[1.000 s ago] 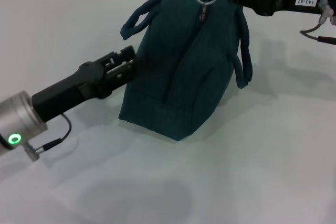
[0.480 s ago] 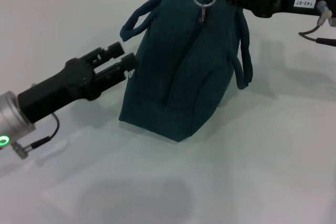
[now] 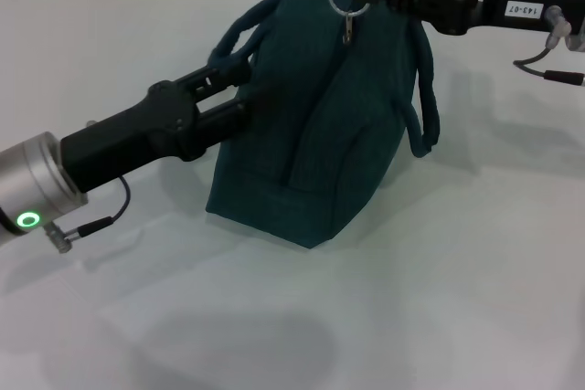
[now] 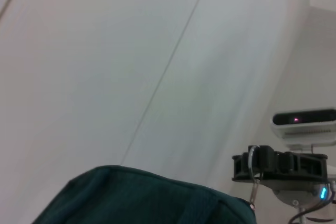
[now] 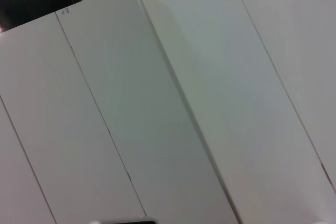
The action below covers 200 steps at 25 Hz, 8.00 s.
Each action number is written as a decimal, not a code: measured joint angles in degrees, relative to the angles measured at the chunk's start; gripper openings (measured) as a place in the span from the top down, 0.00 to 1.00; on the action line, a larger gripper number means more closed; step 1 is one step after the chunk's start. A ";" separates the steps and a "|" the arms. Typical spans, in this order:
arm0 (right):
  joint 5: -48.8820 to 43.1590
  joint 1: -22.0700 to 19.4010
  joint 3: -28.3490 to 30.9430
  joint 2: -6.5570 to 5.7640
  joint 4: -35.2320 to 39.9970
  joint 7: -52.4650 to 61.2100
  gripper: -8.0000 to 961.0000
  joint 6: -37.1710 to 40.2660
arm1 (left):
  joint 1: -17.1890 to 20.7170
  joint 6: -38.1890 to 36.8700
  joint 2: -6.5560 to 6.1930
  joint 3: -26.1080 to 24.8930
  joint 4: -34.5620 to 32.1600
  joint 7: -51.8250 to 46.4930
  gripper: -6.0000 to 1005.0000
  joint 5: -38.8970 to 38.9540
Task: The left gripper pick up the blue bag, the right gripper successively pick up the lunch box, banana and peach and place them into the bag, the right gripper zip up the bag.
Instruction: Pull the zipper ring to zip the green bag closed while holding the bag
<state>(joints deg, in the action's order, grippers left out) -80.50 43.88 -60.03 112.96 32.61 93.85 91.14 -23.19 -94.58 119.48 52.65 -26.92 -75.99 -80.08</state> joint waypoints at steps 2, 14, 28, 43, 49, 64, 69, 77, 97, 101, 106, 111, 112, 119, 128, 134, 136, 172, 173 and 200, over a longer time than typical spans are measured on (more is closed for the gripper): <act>0.00 0.02 0.00 0.06 0.00 0.00 0.99 -0.03 | -0.38 0.00 0.10 0.00 0.12 -0.03 0.34 -0.40; 0.00 0.19 0.00 0.25 0.00 -0.03 0.99 -0.04 | -1.35 0.60 0.30 0.00 1.96 0.45 0.35 -0.17; 0.00 -0.17 0.00 0.64 0.00 -0.18 0.99 0.10 | -2.07 0.46 0.33 -0.34 4.24 0.04 0.78 0.03; 0.33 0.02 0.45 0.74 -2.78 0.58 0.99 -0.07 | -1.55 -1.42 0.46 -0.31 6.75 3.06 0.94 0.23; 0.36 -0.18 0.45 0.68 -2.90 2.23 0.99 -0.12 | -1.48 -3.05 0.49 -0.16 8.57 5.26 0.94 1.37; 0.47 -0.67 1.81 0.33 -2.99 5.78 0.99 -0.67 | -1.53 -3.46 0.49 0.24 10.69 5.93 0.94 1.07; 0.51 -0.75 2.03 0.32 -3.00 7.17 0.99 -1.54 | -1.51 -4.02 0.49 1.68 10.99 5.98 0.94 1.13; 0.31 -0.22 2.03 0.53 -4.73 9.86 0.99 -2.97 | -1.48 -6.32 0.58 3.16 12.41 8.25 0.94 1.05; -0.87 0.63 1.07 1.07 -6.78 10.07 0.98 -10.86 | -0.72 -11.19 0.75 5.73 14.71 12.43 0.94 1.11; -0.89 0.96 0.73 1.40 -6.46 9.38 0.98 -12.10 | -0.14 -11.82 0.75 6.08 14.71 12.63 0.94 0.97; -0.89 1.31 0.71 1.55 -6.24 8.24 0.98 -13.68 | 0.42 -12.69 0.73 6.71 14.71 12.86 0.94 1.04; -0.89 1.12 0.75 1.59 -6.13 6.56 0.98 -15.35 | 1.86 -14.25 0.51 6.47 14.70 13.59 0.94 1.50; -0.89 1.05 0.80 1.59 -6.11 6.35 0.98 -15.36 | 2.19 -14.26 0.47 6.32 14.68 13.55 0.94 1.74; -0.52 -0.13 0.67 2.16 -2.98 5.41 0.98 -14.00 | 4.83 -11.23 0.35 6.02 14.68 11.95 0.94 6.75; 1.01 -2.64 0.79 2.48 1.83 5.22 0.98 -12.30 | 7.26 -3.46 0.09 5.97 16.34 8.22 0.94 13.58; 1.16 -2.97 0.77 2.62 2.88 4.55 0.97 -11.98 | 7.45 -1.89 -0.04 5.96 16.55 8.84 0.95 15.29; 1.18 -2.99 0.81 2.62 2.89 4.27 0.97 -11.97 | 7.47 -1.50 -0.01 5.93 16.59 9.93 0.91 15.96; 1.23 -3.60 2.03 2.02 2.85 1.80 0.96 -11.94 | -14.20 5.97 -13.72 6.24 -12.52 -54.33 0.14 -9.12; 1.23 -3.57 2.03 2.02 2.85 1.79 0.96 -11.91 | -14.90 4.64 -13.73 6.20 -13.40 -56.04 0.14 -9.52; 1.31 -4.15 2.82 2.15 2.37 1.59 0.96 -10.60 | -19.16 1.81 -8.59 5.70 -26.80 -65.92 0.15 -30.42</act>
<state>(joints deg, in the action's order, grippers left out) -79.19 39.72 -57.21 115.11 34.98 95.44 80.54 -42.35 -92.76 110.89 58.34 -53.72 -141.90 -110.50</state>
